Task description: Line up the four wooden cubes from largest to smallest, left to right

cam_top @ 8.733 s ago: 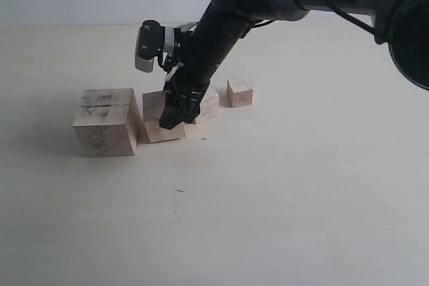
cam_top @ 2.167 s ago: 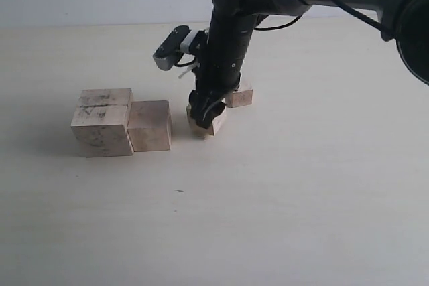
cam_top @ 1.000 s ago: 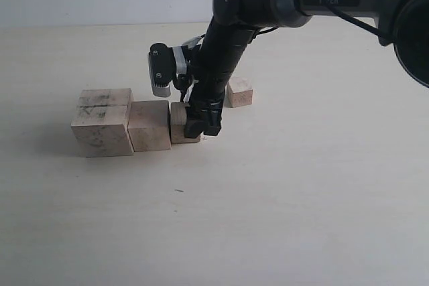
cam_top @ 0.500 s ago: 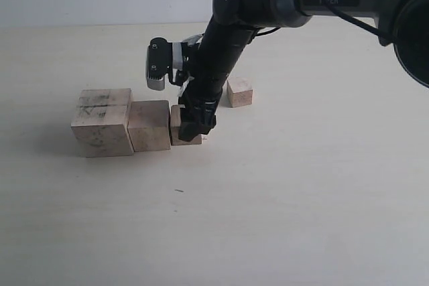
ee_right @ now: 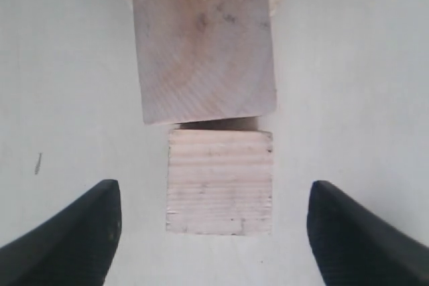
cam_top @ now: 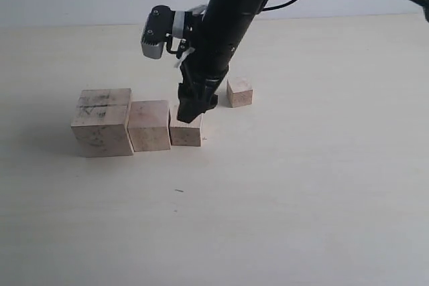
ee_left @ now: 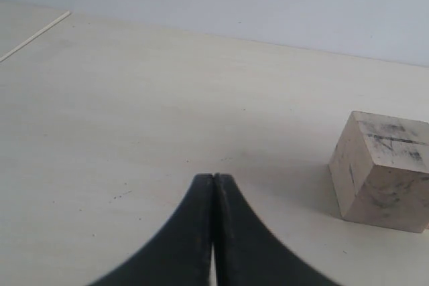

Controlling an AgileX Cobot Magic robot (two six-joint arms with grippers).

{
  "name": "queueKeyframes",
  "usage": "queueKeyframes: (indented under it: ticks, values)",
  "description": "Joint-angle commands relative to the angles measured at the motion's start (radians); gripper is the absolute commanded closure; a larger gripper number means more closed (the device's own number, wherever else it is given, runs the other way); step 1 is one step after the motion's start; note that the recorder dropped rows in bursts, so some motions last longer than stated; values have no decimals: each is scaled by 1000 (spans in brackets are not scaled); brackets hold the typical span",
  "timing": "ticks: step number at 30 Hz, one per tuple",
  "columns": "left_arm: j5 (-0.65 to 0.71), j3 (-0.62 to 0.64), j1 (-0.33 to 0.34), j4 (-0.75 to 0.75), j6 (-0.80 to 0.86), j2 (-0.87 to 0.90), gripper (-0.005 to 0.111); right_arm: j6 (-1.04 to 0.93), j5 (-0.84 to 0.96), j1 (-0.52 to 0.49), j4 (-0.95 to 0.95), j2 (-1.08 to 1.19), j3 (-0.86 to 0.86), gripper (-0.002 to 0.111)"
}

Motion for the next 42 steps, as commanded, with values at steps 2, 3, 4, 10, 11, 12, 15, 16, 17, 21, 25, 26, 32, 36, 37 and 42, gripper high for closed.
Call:
queueKeyframes:
  ticks: [2,3,4,10,11,12,15,16,17,21,25,26,32,36,37,42]
  values:
    - [-13,4,2,2,-2,-6,107,168,15,-4,-118,-32,2,44]
    - [-13,4,2,2,-2,-6,107,202,22,-6,-146,-29,2,50]
    - [-13,4,2,2,-2,-6,107,221,25,-6,-170,-22,2,57]
    - [-13,4,2,2,-2,-6,107,233,31,-6,-204,7,2,85]
    - [-13,4,2,2,-2,-6,107,237,31,-6,-210,7,2,87]
    - [-13,4,2,2,-2,-6,107,245,31,-6,-221,9,2,88]
    - [-13,4,2,2,-2,-6,107,267,29,-6,-244,20,2,89]
    - [-13,4,2,2,-2,-6,107,275,29,-8,-251,25,2,89]
    - [-13,4,2,2,-2,-6,107,281,31,-8,-251,36,2,89]
    - [-13,4,2,2,-2,-6,107,293,32,-14,-256,70,2,89]
    - [-13,4,2,2,-2,-6,107,293,14,-14,-234,89,2,89]
    - [-13,4,2,2,-2,-6,107,293,7,-14,-223,93,2,89]
    - [-13,4,2,2,-2,-6,107,286,-22,-14,-146,95,2,89]
    - [-13,4,2,2,-2,-6,107,282,-26,-14,-135,95,2,89]
    - [-13,4,2,2,-2,-6,107,282,-28,-14,-128,95,2,89]
    - [-13,4,2,2,-2,-6,107,276,-50,-14,-78,95,2,89]
